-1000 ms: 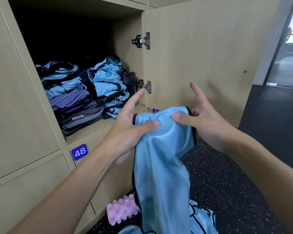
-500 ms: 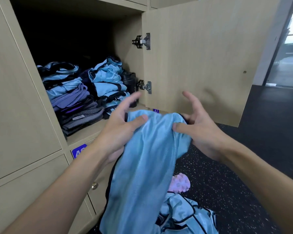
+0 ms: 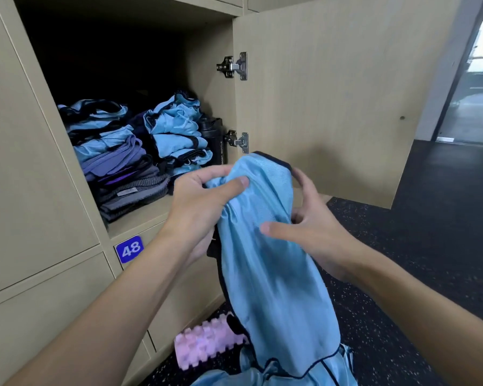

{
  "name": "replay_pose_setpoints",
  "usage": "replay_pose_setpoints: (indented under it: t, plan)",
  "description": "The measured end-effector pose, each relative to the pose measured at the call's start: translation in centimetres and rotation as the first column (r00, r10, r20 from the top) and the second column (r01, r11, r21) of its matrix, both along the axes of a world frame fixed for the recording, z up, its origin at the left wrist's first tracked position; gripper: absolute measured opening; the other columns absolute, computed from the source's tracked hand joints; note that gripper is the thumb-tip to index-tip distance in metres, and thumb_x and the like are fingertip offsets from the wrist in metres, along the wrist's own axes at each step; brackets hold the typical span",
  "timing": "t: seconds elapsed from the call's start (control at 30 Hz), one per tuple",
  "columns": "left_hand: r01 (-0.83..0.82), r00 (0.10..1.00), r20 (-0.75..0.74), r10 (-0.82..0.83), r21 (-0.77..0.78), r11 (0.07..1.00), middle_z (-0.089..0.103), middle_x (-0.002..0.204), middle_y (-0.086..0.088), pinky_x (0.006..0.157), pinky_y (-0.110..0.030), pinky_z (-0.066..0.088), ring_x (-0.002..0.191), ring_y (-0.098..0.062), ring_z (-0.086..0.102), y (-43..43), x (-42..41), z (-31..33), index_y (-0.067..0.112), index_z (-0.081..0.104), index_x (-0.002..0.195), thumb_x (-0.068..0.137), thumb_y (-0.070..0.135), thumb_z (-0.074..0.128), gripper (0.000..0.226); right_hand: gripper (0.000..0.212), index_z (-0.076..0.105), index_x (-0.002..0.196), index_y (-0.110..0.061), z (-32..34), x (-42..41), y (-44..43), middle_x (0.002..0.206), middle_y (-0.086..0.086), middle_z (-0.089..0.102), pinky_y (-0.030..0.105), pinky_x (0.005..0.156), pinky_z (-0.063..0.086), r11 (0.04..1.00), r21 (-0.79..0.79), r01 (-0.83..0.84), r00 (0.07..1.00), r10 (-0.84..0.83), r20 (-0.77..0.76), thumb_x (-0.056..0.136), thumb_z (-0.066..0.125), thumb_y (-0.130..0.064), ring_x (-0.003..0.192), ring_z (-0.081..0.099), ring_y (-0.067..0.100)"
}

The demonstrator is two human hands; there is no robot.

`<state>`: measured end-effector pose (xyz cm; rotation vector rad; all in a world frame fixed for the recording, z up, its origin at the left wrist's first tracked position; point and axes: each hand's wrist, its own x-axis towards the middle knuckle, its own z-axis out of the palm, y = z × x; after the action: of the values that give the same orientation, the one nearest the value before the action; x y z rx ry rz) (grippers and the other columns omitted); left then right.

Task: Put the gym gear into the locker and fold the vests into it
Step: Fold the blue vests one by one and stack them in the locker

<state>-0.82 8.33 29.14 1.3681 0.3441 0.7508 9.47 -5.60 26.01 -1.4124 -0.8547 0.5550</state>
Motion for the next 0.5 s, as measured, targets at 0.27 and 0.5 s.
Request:
replay_pose_setpoints:
  t: [0.27,0.5]
  plan:
    - [-0.005,1.0,0.003,0.006,-0.139,0.99,0.076,0.098,-0.016,0.072,-0.035,0.062,0.089,-0.028,0.075,0.6,-0.2,0.7,0.003,0.068,0.116,0.085,0.004,0.073,0.031,0.112,0.002,0.15,-0.052,-0.5,-0.6,0.7,0.132,-0.01,0.062,0.033,0.092,0.055,0.995,0.09,-0.041,0.984,0.024,0.174,0.083,0.074,0.003,0.11,0.067,0.01]
    - [0.029,1.0,0.02,-0.024,-0.307,0.951,0.075,0.102,-0.016,0.071,-0.031,0.062,0.087,-0.021,0.075,1.9,-0.2,0.5,0.002,0.059,0.129,0.087,0.002,0.07,0.043,0.104,0.006,0.15,-0.054,-0.2,-1.2,1.4,0.136,-0.026,0.04,0.016,0.088,0.051,0.989,0.146,-0.039,0.931,-0.017,0.366,0.088,0.067,0.004,0.109,0.059,-0.009]
